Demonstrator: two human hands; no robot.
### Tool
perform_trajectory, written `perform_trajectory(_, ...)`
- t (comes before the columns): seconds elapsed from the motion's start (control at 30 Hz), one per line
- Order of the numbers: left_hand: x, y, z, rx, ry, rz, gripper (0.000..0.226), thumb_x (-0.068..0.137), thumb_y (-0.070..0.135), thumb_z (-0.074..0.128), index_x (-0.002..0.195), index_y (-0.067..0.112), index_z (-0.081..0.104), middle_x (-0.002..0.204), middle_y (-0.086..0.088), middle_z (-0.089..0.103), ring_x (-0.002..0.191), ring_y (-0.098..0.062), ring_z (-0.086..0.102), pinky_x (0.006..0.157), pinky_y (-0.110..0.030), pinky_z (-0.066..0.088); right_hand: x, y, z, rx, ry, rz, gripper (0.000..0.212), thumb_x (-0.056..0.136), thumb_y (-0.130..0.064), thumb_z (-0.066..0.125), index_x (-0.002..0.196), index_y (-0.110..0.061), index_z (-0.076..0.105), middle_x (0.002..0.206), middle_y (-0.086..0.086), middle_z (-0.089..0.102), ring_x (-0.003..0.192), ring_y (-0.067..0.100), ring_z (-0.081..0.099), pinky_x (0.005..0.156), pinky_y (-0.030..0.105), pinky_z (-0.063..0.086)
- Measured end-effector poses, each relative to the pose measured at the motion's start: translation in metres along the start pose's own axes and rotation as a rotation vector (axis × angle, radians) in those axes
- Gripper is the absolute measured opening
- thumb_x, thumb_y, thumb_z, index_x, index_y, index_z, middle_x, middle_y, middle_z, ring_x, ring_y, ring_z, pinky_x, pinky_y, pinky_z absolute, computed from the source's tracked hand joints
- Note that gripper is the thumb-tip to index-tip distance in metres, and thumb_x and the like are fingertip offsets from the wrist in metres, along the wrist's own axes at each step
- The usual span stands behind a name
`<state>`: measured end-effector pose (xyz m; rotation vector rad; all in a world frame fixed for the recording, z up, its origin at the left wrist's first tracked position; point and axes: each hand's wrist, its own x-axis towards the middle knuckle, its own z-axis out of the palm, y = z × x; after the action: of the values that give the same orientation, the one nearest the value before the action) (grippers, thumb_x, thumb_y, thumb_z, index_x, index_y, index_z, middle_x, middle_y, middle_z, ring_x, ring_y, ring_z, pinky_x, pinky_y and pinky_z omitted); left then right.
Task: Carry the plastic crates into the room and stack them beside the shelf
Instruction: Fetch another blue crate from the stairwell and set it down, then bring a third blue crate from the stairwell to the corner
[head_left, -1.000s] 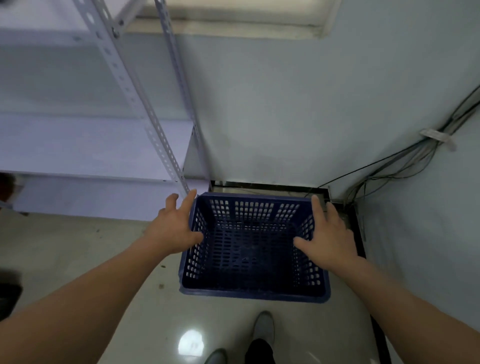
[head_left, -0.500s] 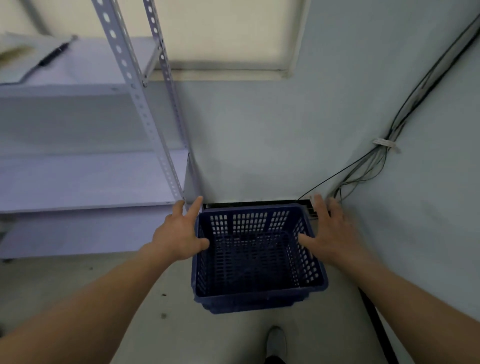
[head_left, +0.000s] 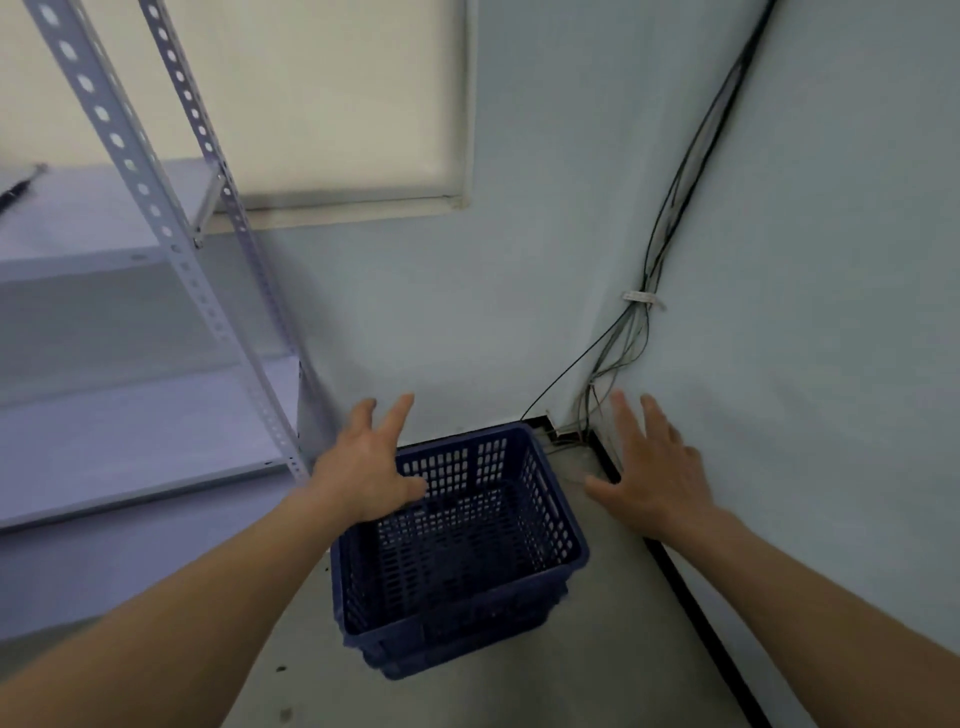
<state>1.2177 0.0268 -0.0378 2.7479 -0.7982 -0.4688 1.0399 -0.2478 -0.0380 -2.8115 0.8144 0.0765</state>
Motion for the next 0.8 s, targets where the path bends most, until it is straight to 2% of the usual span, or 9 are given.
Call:
perform_trajectory(0.17,-0.004,0.063,-0.005,-0.009,0.001,0.141,0.114,0.077,0.064,0.072,0.158,0.041,-0.005,0.165,-0.004,-0.004,0.142,-0.037,0.035,0.106,-0.049,0.046,-0.036,0.048,-0.027,-0.005,0.085,0.062,0.118,0.083,-0.063,0.065,0.161,-0.037,-0.021,0.173,0.009,-0.007,0.157,0.033,0.014,0.120,0.056,0.030)
perform_trajectory(0.27,-0.016,0.116,0.001,-0.027,-0.019,0.246,0.121,0.069,0.075,0.073,0.159,0.041,-0.002,0.165,-0.001,-0.005,0.148,-0.035,0.023,0.113,-0.050,0.038,-0.072,0.089,-0.044,-0.016,0.105,0.112,0.124,0.080,-0.062,0.070,0.160,-0.038,-0.021,0.173,0.007,-0.010,0.157,0.032,0.013,0.118,0.057,0.031)
perform_trajectory(0.4,-0.040,0.195,0.023,-0.079,-0.048,0.423,0.128,0.063,0.074,0.078,0.158,0.042,0.000,0.166,0.000,-0.007,0.151,-0.032,0.014,0.119,-0.050,0.031,-0.134,0.154,-0.063,-0.011,0.153,0.173,0.129,0.079,-0.061,0.076,0.159,-0.043,-0.024,0.172,0.007,-0.014,0.157,0.034,0.015,0.114,0.055,0.039)
perform_trajectory(0.47,-0.055,0.234,0.034,-0.123,-0.067,0.525,0.131,0.062,0.069,0.082,0.158,0.042,-0.003,0.166,0.002,-0.009,0.152,-0.028,0.014,0.120,-0.046,0.029,-0.166,0.183,-0.073,0.008,0.166,0.201,0.132,0.079,-0.059,0.079,0.154,-0.049,-0.030,0.172,0.003,-0.017,0.154,0.034,0.026,0.108,0.049,0.046)
perform_trajectory(0.57,-0.077,0.289,0.050,-0.160,-0.103,0.664,0.138,0.061,0.063,0.086,0.154,0.046,-0.014,0.166,0.005,-0.005,0.151,-0.021,0.019,0.120,-0.037,0.028,-0.213,0.219,-0.085,0.038,0.173,0.242,0.136,0.081,-0.056,0.080,0.136,-0.061,-0.044,0.174,0.001,-0.015,0.131,0.031,0.057,0.098,0.041,0.053)
perform_trajectory(0.63,-0.090,0.325,0.062,-0.163,-0.137,0.749,0.142,0.058,0.066,0.086,0.150,0.050,-0.021,0.167,0.007,0.000,0.150,-0.019,0.020,0.120,-0.038,0.029,-0.246,0.240,-0.091,0.056,0.174,0.289,0.136,0.082,-0.053,0.080,0.134,-0.061,-0.045,0.175,0.003,-0.001,0.126,0.030,0.061,0.097,0.040,0.052)
perform_trajectory(0.67,-0.097,0.342,0.067,-0.155,-0.155,0.784,0.144,0.056,0.067,0.086,0.149,0.051,-0.023,0.167,0.008,0.001,0.151,-0.018,0.019,0.121,-0.039,0.028,-0.262,0.250,-0.094,0.073,0.171,0.315,0.136,0.082,-0.053,0.080,0.137,-0.059,-0.044,0.174,0.005,0.013,0.125,0.029,0.062,0.097,0.039,0.053)
perform_trajectory(0.73,-0.108,0.374,0.080,-0.133,-0.194,0.860,0.146,0.056,0.067,0.086,0.152,0.047,-0.022,0.166,0.009,0.003,0.151,-0.017,0.018,0.121,-0.037,0.026,-0.296,0.267,-0.098,0.097,0.164,0.379,0.135,0.082,-0.053,0.078,0.138,-0.058,-0.045,0.153,0.006,0.048,0.106,0.024,0.066,0.087,0.034,0.054)
perform_trajectory(0.8,-0.120,0.406,0.093,-0.108,-0.231,0.934,0.145,0.058,0.064,0.087,0.156,0.041,-0.016,0.167,0.006,0.001,0.152,-0.016,0.015,0.121,-0.032,0.022,-0.332,0.283,-0.100,0.104,0.165,0.469,0.134,0.082,-0.055,0.076,0.135,-0.059,-0.047,0.129,0.002,0.060,0.092,0.020,0.063,0.079,0.031,0.051)
